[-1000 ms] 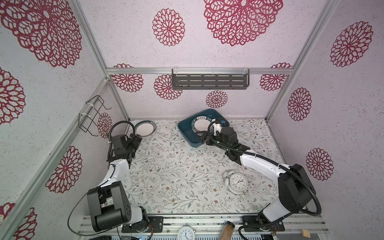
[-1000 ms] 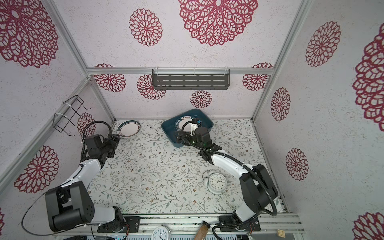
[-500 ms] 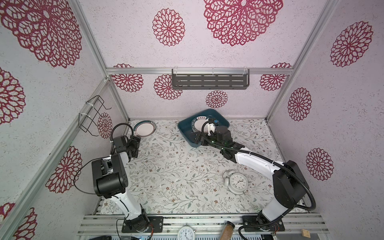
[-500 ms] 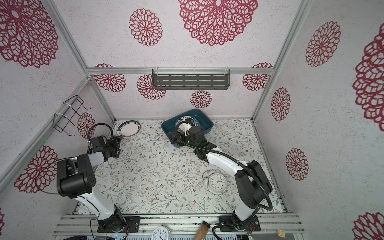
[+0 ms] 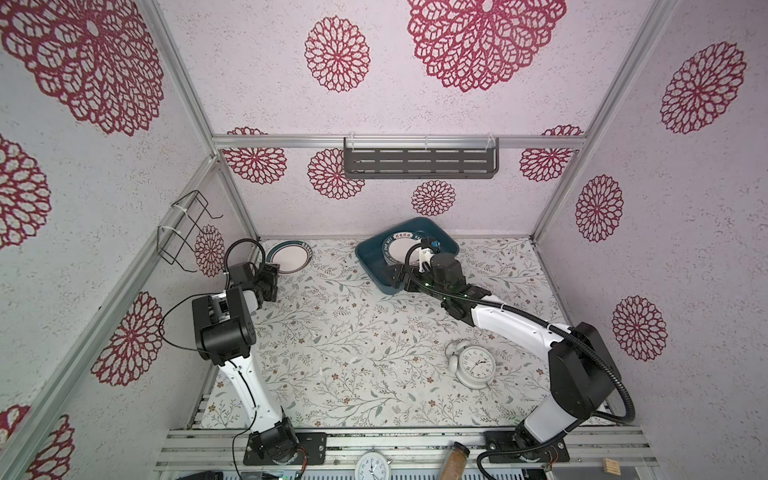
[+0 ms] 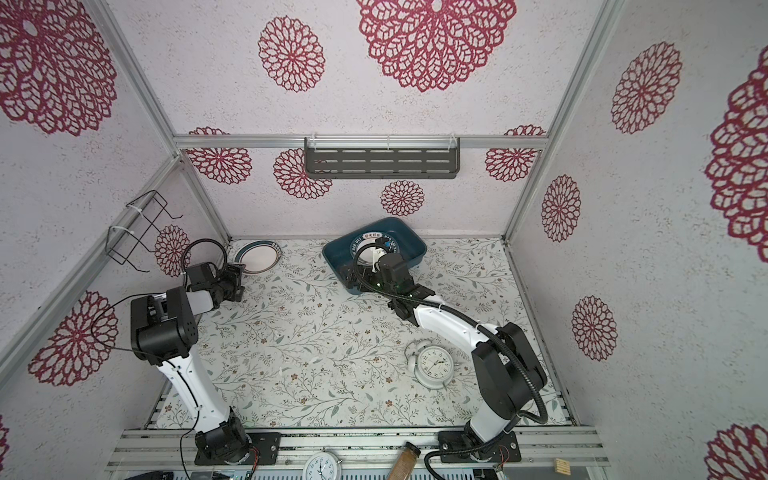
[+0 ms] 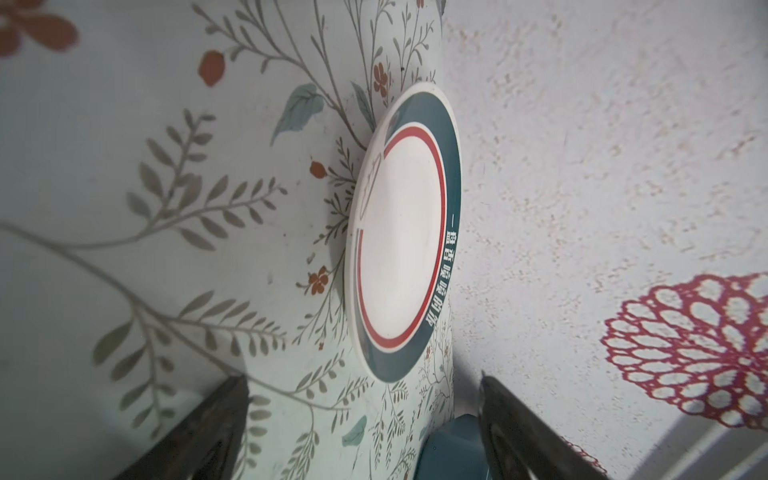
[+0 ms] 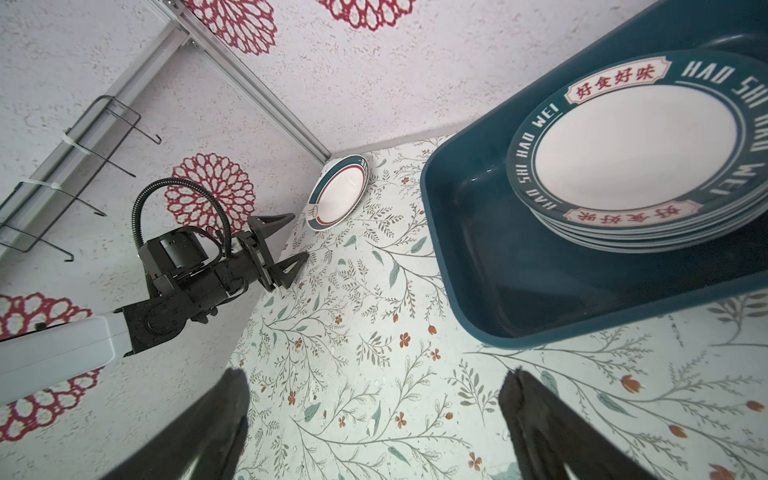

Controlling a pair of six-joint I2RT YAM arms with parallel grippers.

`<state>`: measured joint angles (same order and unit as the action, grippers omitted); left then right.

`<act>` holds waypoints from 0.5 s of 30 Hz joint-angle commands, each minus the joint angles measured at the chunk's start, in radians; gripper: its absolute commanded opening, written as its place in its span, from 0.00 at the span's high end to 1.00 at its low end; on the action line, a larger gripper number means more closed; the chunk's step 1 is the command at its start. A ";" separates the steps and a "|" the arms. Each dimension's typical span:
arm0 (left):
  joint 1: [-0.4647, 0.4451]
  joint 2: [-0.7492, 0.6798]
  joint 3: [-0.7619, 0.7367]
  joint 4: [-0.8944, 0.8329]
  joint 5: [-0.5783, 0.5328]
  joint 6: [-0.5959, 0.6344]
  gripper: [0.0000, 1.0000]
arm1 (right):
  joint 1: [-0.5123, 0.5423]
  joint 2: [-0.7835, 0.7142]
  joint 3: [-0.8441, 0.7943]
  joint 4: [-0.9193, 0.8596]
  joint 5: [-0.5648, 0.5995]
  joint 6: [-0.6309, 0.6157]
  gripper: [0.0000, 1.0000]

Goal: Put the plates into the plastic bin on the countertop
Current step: 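Grasp the red-and-green-rimmed plate rim with left gripper while right reaches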

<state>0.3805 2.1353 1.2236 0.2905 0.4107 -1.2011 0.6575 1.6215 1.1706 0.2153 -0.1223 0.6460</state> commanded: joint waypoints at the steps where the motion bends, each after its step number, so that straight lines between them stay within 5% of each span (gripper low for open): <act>1: 0.005 0.064 0.043 -0.053 -0.015 -0.004 0.14 | -0.001 -0.058 0.010 -0.004 0.051 -0.025 0.01; 10: -0.018 0.206 0.197 -0.155 -0.018 0.001 0.29 | -0.002 -0.063 0.021 -0.035 0.088 -0.034 0.01; 15: -0.031 0.254 0.243 -0.182 -0.023 -0.009 0.53 | -0.003 -0.063 0.027 -0.050 0.103 -0.034 0.01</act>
<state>0.3626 2.3188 1.4681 0.2279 0.4091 -1.2076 0.6571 1.6058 1.1706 0.1646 -0.0505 0.6289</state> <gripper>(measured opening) 0.505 0.989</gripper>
